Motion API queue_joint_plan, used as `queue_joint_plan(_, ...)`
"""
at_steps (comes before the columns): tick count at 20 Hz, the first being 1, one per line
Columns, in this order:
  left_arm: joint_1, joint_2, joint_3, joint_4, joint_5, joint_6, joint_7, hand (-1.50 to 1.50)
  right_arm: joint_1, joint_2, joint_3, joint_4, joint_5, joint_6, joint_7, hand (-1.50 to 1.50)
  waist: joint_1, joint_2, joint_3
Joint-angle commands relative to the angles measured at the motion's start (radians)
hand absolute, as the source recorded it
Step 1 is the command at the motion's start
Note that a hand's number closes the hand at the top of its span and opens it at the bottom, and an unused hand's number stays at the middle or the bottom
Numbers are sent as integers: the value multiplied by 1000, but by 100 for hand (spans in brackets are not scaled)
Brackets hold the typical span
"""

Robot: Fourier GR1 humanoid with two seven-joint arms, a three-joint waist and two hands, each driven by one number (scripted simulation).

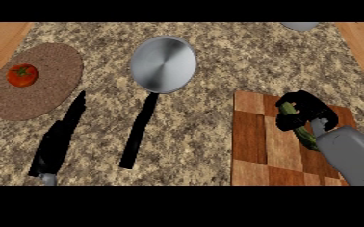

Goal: Pick the squash from the cutting board and place it in the pan

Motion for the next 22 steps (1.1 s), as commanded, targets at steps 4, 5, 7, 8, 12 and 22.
queue_joint_plan(4, -60, -10, 10, 6, -3, 7, 41, 0, -197, 7, 104, 6, 290, -79, -79, 150, -13, 4, 10)
queue_joint_plan(5, 3, -10, -1, -12, -11, 8, -10, 0, -216, 24, 104, 12, 337, -141, -96, 150, -1, 3, 10)
queue_joint_plan(7, -26, -17, 4, 13, -17, 22, 13, 0, -255, -16, 116, -34, 430, -210, -159, 150, -9, 3, 10)
queue_joint_plan(8, 12, -5, -1, -6, -11, 2, -3, 0, -267, -26, 116, -60, 459, -240, -186, 150, -6, -1, 10)
queue_joint_plan(12, -15, -19, -17, 7, -35, 14, 7, 0, -373, 53, 133, -26, 566, -337, -245, 150, -1, 5, 10)
queue_joint_plan(22, -72, -18, -3, -12, -21, -14, 78, 0, -623, 402, 56, 346, 576, -434, -366, 150, 9, 11, 10)
